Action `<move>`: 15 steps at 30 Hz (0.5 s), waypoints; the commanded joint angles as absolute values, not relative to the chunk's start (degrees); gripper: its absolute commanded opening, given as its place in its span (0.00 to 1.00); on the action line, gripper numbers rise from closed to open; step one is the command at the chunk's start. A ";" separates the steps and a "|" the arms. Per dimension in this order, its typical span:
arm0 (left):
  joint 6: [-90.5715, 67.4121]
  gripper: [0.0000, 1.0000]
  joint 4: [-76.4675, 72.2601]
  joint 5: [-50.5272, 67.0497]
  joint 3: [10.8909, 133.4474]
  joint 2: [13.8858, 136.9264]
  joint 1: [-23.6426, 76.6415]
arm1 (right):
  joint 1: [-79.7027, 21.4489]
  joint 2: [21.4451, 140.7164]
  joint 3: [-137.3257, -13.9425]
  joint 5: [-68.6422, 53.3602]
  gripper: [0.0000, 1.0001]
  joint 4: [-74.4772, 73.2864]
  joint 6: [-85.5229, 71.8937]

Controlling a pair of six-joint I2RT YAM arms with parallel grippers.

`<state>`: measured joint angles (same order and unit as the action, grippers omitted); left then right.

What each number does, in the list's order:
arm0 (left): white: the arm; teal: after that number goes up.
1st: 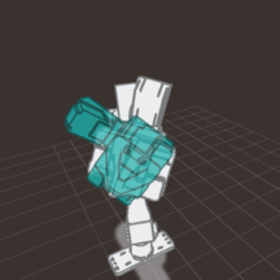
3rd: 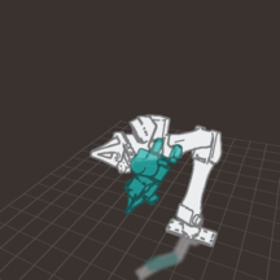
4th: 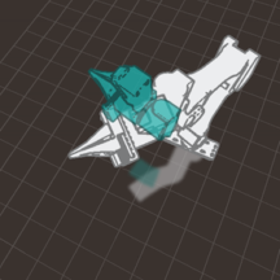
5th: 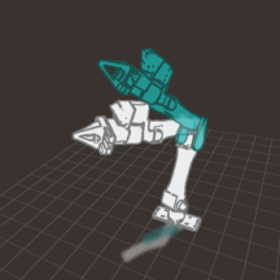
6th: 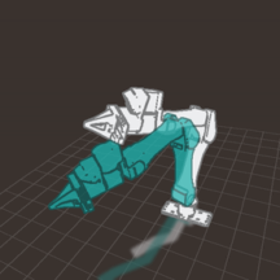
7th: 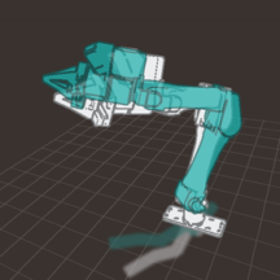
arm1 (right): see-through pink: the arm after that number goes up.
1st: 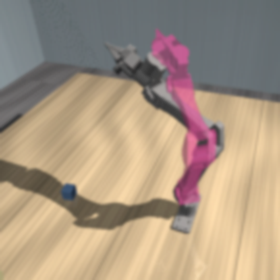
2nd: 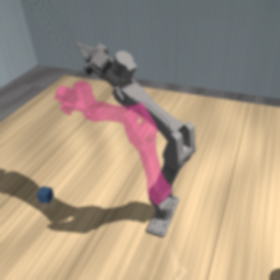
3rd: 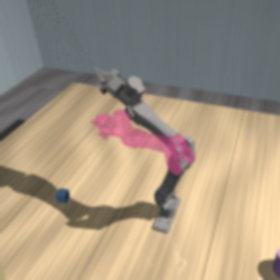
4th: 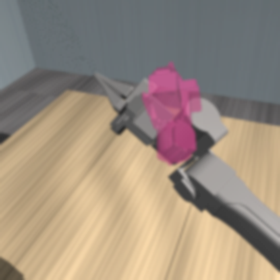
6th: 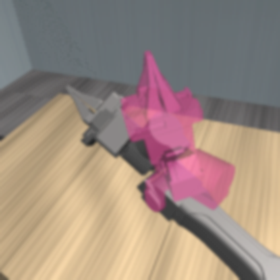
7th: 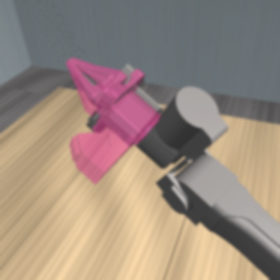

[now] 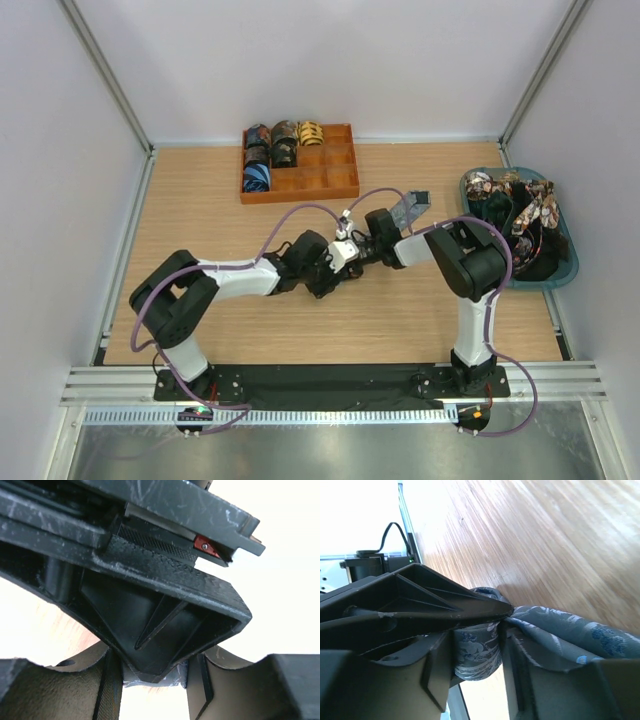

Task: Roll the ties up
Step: Roll the tie

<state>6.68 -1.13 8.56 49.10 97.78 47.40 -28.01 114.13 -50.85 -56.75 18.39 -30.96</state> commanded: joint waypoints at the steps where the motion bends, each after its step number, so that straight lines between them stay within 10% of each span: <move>1: 6.50 0.29 3.60 8.17 49.92 99.84 47.46 | -27.86 111.89 -50.80 -55.46 0.51 20.04 -31.55; 15: 6.42 0.23 6.85 8.26 52.29 102.30 47.55 | -25.23 103.11 -52.12 -48.79 0.62 12.57 -31.90</move>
